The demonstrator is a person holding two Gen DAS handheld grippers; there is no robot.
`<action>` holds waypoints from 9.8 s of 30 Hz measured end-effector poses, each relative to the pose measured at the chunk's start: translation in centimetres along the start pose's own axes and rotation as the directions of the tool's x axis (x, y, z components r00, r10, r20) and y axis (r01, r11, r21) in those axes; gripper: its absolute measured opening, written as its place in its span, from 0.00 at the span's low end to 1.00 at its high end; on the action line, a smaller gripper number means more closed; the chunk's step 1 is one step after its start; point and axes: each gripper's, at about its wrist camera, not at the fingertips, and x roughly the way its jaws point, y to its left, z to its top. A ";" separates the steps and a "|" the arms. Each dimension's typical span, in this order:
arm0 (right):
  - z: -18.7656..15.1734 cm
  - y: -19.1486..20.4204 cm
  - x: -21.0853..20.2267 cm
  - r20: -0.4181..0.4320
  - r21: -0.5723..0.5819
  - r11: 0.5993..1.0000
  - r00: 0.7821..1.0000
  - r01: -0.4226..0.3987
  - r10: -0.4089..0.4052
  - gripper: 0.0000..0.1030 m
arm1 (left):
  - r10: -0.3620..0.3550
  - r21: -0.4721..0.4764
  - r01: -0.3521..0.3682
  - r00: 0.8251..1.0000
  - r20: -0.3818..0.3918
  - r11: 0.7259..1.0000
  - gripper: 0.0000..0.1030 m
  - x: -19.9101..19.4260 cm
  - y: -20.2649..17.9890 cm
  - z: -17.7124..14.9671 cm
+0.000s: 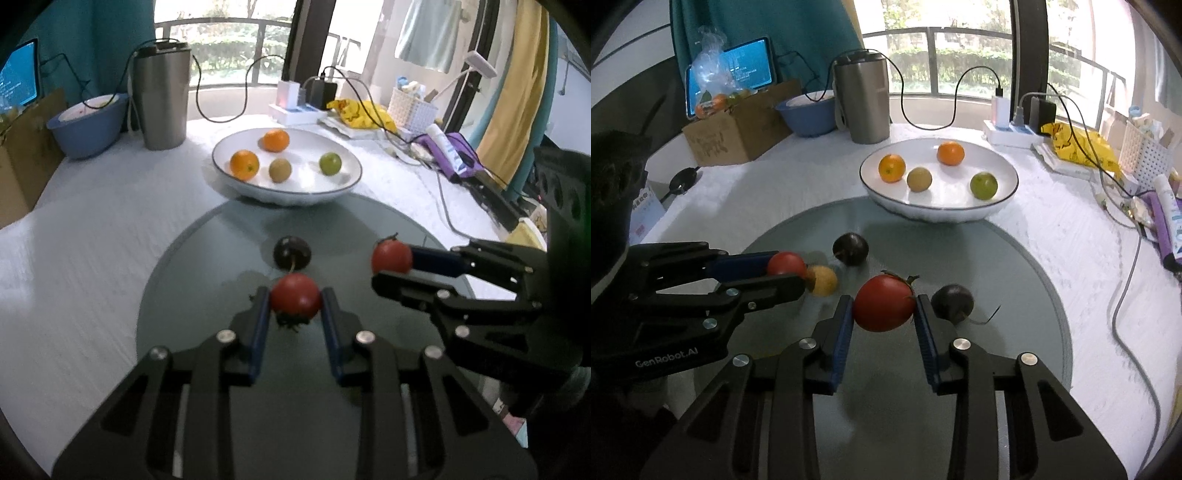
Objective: Organize fruits
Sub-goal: 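Carry both red tomatoes into the white bowl and open both tools, then grasp a green fruit with the left tool while the right tool nears a dark plum, then grasp the dark plum on the grey tray with the right tool, then carry the green fruit and dark plum into the white bowl and open both tools, then grasp a small yellow fruit with the left tool while the right tool grasps another dark plum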
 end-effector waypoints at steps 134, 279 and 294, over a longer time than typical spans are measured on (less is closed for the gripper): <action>0.9 -2.6 -4.3 0.090 0.044 0.990 0.987 0.133 -0.136 0.35 | -0.053 -0.054 0.054 0.998 0.021 0.997 0.43 -1.2 -2.2 -0.9; 6.9 -4.4 3.9 -0.011 0.036 0.999 1.000 0.026 -0.025 0.30 | -0.011 -0.079 0.016 0.998 0.064 0.997 0.46 3.3 2.7 7.4; 5.3 1.5 4.1 -0.032 -0.011 1.000 0.999 0.012 -0.013 0.30 | 0.023 -0.122 -0.013 0.996 0.087 0.992 0.47 -0.2 6.0 3.0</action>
